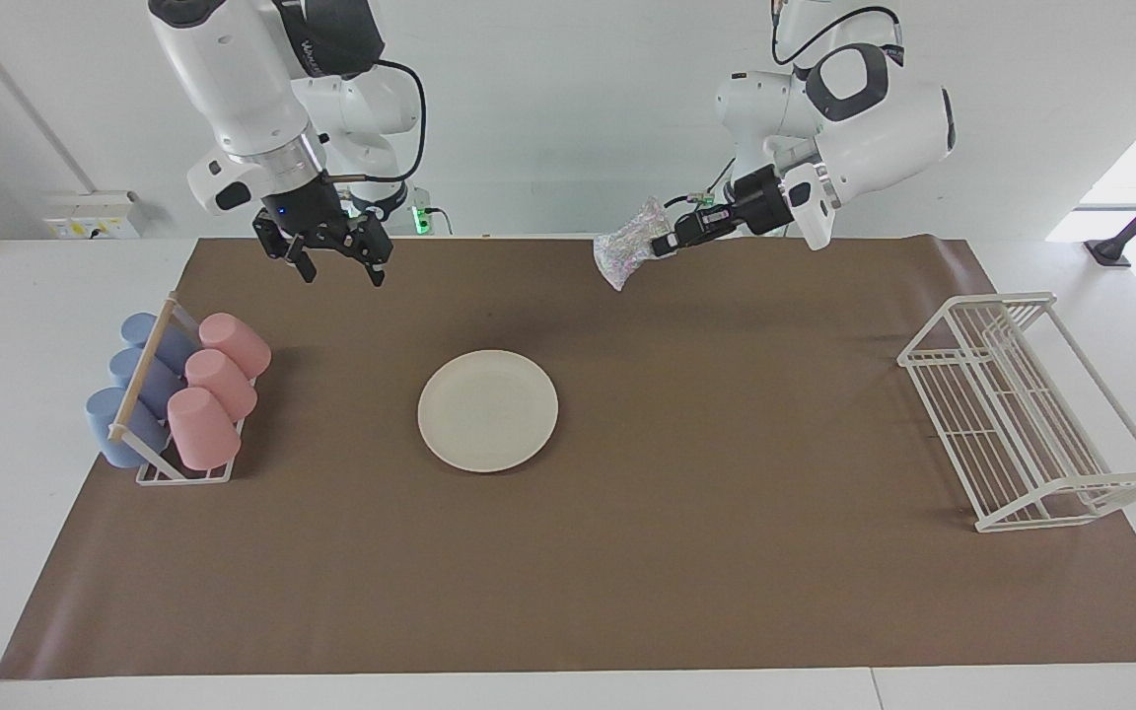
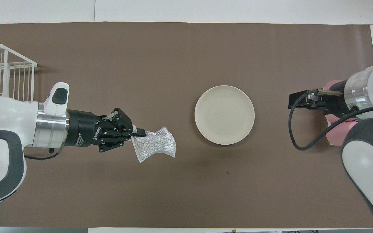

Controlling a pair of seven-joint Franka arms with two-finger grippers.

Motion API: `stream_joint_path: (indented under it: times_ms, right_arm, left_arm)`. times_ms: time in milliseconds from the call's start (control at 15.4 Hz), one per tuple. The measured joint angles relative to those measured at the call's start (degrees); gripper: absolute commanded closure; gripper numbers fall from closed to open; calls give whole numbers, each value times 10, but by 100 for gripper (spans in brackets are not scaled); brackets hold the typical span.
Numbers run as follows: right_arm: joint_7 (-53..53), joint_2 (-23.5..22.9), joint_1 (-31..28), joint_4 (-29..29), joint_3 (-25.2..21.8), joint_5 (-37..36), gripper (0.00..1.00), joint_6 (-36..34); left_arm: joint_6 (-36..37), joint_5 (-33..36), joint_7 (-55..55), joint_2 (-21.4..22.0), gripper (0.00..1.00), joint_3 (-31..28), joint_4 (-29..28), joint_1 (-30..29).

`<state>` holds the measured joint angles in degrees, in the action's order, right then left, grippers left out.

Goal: Wipe plate with sponge

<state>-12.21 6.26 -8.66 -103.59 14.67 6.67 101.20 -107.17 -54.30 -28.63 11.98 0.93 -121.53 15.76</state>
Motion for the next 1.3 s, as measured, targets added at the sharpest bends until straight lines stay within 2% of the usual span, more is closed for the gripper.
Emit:
stream_joint_path:
  times_ms: [260,325,520,715,975,1299]
  right_arm:
    - [60,-12,-4,10,-4,-32,0,10]
    - [66,-19,12,19,-18,-38,0,10]
    - [84,-37,92,43,-106,-41,0,-9]
    - [125,-44,98,47,-135,-42,0,-28]
    - [125,-44,98,49,-149,-42,0,-65]
    - [126,-44,96,49,-150,-43,0,-67]
  left_arm:
    - [60,52,23,1,100,0,0,-31]
    - [79,68,38,2,100,0,0,-40]
    - [130,106,89,2,100,0,0,-73]
    - [160,165,142,2,100,-1,0,-96]
    - [162,285,181,0,100,-1,16,-97]
    - [163,474,198,-20,100,4,67,-95]
